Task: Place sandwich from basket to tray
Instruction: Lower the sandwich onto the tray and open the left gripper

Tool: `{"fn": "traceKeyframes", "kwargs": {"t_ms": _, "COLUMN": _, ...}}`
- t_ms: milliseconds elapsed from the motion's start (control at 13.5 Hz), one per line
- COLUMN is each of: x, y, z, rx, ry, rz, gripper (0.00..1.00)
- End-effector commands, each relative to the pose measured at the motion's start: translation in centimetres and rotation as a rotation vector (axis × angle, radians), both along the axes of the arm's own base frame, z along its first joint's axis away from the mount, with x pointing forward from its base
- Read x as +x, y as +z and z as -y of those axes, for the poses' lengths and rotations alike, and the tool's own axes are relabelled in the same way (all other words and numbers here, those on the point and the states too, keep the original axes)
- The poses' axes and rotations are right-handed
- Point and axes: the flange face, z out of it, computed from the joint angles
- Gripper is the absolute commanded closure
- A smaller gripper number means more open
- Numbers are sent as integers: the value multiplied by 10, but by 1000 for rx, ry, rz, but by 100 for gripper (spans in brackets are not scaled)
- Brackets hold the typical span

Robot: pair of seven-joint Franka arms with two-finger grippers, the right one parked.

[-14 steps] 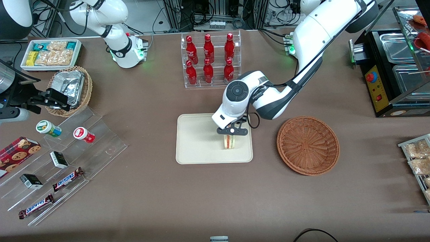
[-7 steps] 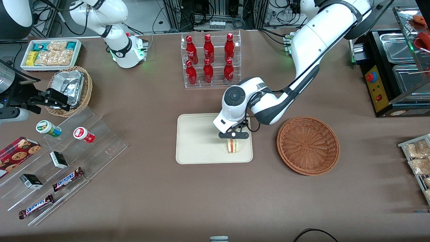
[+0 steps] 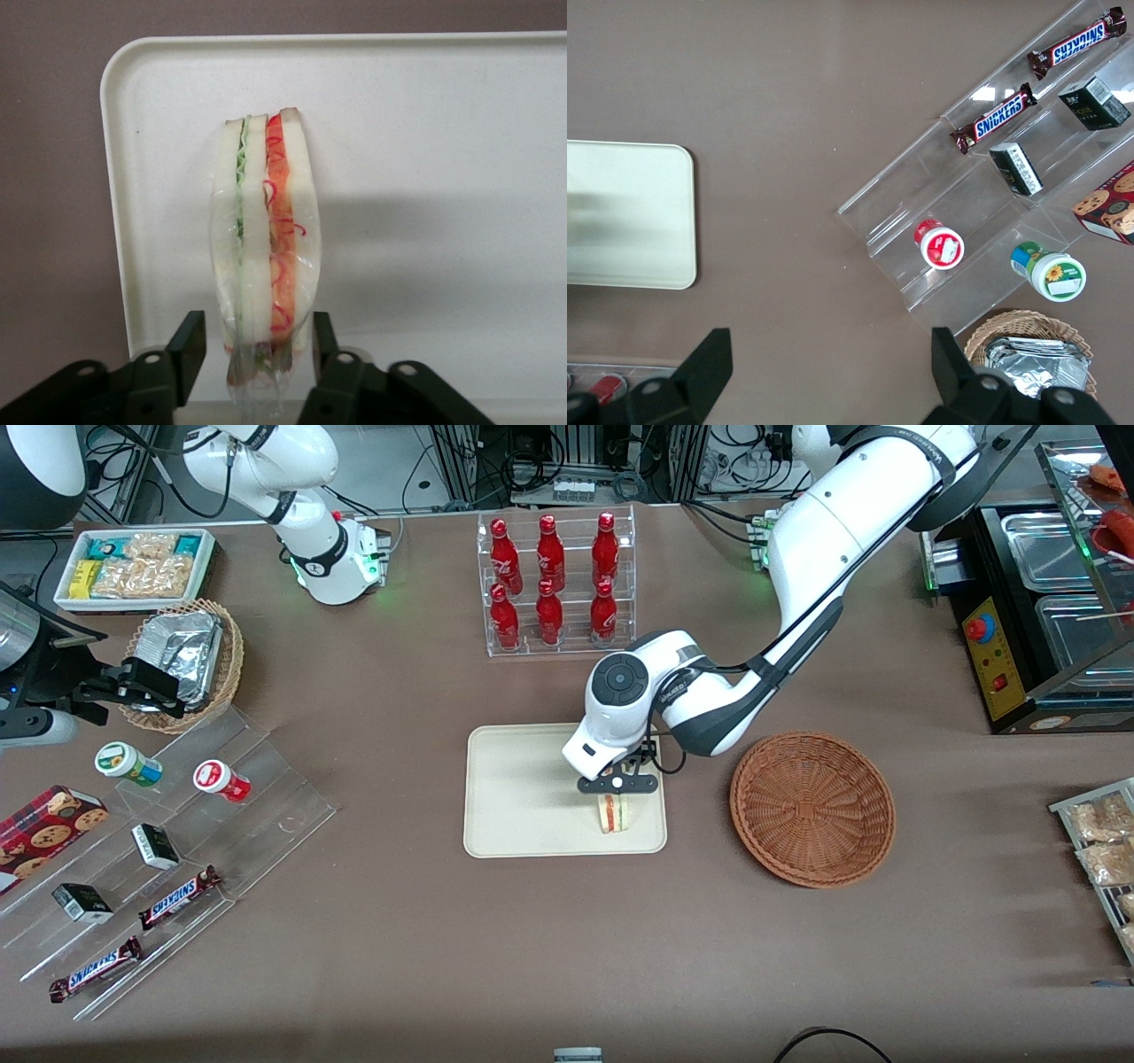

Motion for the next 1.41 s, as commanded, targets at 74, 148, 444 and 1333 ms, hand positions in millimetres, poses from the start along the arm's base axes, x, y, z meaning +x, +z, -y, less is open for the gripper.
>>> {"fn": "traceKeyframes", "kwargs": {"t_ms": 74, "x": 10, "y": 14, "z": 3, "rx": -18, "ry": 53, "rz": 21, "gripper": 0}}
{"fn": "traceKeyframes", "kwargs": {"t_ms": 148, "x": 10, "y": 21, "z": 2, "rx": -20, "ry": 58, "rz": 22, "gripper": 0}}
{"fn": "traceKeyframes", "kwargs": {"t_ms": 444, "x": 10, "y": 63, "z": -4, "rx": -3, "ry": 84, "rz": 21, "gripper": 0}}
{"fn": "traceKeyframes", "kwargs": {"t_ms": 1333, "x": 11, "y": 244, "z": -88, "rx": 53, "ry": 224, "rz": 0, "gripper": 0}}
